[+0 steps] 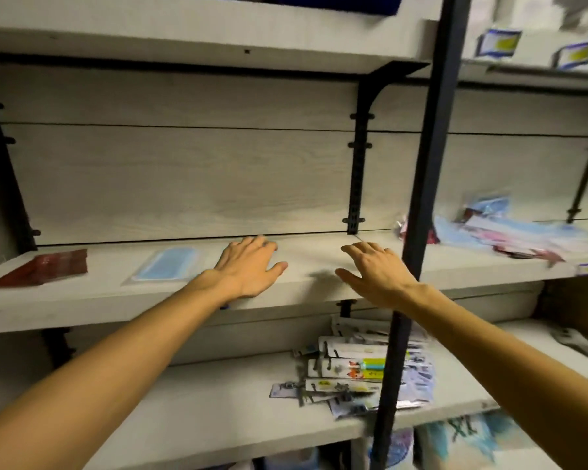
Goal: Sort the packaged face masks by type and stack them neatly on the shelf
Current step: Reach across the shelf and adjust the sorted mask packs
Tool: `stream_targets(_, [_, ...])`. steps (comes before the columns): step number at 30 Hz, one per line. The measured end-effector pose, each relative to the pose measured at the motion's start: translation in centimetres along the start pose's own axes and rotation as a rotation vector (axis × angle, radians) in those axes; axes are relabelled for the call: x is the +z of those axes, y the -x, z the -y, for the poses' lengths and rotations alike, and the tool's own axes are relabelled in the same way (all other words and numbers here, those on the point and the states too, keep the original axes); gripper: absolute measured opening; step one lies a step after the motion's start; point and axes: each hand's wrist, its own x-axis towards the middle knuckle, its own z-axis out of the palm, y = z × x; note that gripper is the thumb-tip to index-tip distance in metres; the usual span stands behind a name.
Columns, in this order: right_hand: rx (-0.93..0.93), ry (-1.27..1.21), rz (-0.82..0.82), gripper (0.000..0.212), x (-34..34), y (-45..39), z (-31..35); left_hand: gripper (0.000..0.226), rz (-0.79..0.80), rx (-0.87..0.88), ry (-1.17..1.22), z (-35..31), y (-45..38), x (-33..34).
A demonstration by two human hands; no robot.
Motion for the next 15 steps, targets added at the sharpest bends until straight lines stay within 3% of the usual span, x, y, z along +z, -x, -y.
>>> stream_targets(5, [-0.027,-0.08,-0.088,0.021,-2.6,8.9,-10.0,0.043,-0.113,0.174,0.031,-12.3,-1.0,-0.1])
stream_targets(10, [0.081,0.001,-0.007,0.044,-3.7,16.2,-19.4,0.036,-0.005,0.154,0.318,-24.8,-3.5,0.0])
stream_targets(15, [0.237,0.023,-0.031,0.046,-5.1,19.7,-26.4,0.04,-0.021,0.299,0.243,-33.5,-7.7,-0.3])
